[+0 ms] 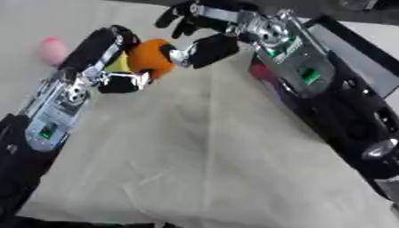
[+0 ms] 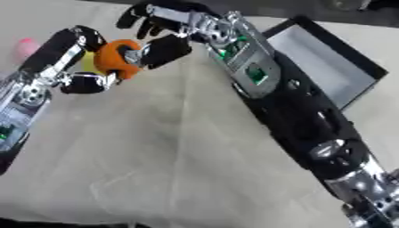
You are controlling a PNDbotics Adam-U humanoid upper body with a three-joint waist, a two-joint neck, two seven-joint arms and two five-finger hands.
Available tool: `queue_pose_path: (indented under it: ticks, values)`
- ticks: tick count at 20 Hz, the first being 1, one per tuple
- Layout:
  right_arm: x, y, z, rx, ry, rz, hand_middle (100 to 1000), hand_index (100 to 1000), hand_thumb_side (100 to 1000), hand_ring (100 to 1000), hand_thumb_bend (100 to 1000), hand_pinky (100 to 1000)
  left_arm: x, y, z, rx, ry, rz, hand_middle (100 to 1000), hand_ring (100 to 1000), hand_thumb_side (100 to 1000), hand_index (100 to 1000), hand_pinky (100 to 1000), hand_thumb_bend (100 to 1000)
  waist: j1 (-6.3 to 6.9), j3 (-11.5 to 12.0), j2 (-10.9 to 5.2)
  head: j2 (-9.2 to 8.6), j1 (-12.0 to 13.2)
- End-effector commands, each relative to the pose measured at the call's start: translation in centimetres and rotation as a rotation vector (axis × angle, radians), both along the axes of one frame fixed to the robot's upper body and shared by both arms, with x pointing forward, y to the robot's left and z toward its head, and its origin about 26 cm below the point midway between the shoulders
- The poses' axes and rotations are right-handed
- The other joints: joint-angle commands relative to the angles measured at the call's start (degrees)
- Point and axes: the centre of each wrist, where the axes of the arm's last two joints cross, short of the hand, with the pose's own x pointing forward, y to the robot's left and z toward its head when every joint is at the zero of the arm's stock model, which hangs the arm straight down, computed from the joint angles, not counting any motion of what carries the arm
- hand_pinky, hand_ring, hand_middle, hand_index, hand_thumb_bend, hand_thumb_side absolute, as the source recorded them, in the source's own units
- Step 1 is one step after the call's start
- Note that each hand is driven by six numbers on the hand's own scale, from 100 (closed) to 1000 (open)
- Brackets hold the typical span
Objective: Pick up the objects with one hand, pass them to the other hand, and then place them into the box on the other side of the table.
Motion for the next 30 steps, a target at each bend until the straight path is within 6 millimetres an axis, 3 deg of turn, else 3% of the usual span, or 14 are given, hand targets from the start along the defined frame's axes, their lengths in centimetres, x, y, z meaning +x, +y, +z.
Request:
queue_pose_path:
  ticks: [1, 26, 28, 30]
  values:
    - [0.0, 0.0, 0.6, -0.009, -0.022, 0.006, 876, 875, 383, 832, 223, 879, -0.2, 0.1, 1.4, -0.011, -0.042, -0.004, 492, 564, 143, 553, 685, 195, -0.44, 0.1, -1.86, 0.3, 0.0]
    - [1.4, 0.3, -1.3, -0.065, -0.085, -0.033, 872, 877, 354, 837, 274, 887, -1.3, -1.6, 2.1, -0.031, -0.064, -0.128, 488, 559, 147, 550, 683, 191, -0.42, 0.5, -1.47, 0.3, -1.1]
    - [1.4, 0.3, -1.3, -0.057, -0.087, -0.04, 850, 866, 340, 821, 267, 883, -1.4, -1.7, 2.1, -0.033, -0.065, -0.134, 488, 559, 147, 549, 683, 191, -0.4, 0.6, -1.4, 0.3, -1.2]
    - [1.5, 0.3, -1.4, -0.043, -0.083, -0.051, 768, 807, 299, 791, 246, 875, -1.4, -1.7, 2.1, -0.031, -0.063, -0.138, 488, 560, 146, 550, 683, 192, -0.37, 0.6, -1.35, 0.3, -1.3]
